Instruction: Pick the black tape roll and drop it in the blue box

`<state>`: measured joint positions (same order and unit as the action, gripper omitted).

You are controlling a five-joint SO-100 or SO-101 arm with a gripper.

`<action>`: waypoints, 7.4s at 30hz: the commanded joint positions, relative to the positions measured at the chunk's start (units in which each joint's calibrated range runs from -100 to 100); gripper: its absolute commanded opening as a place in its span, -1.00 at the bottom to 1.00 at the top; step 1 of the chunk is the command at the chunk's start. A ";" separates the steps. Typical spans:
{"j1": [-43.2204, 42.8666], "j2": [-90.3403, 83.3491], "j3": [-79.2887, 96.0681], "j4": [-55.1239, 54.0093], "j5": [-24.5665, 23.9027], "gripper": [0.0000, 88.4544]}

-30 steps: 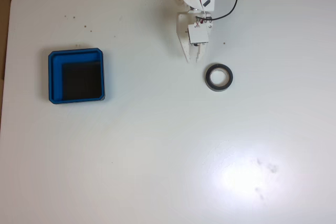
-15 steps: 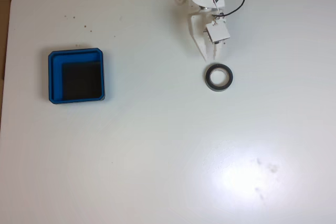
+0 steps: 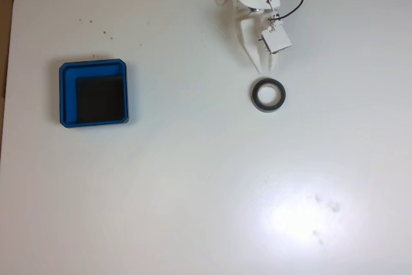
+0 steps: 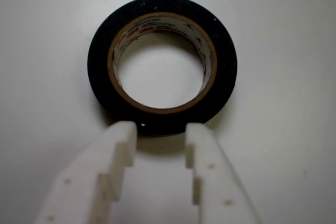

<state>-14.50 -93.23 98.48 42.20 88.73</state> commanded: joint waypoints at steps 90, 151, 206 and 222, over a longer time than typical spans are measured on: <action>-5.38 89.21 -68.74 10.44 0.67 -0.52; -5.19 92.64 -69.27 9.70 0.49 -0.55; -4.99 82.27 -69.19 10.36 0.49 -0.98; 7.02 64.05 -69.27 10.36 0.23 -0.98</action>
<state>-12.32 -24.72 33.09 52.79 88.98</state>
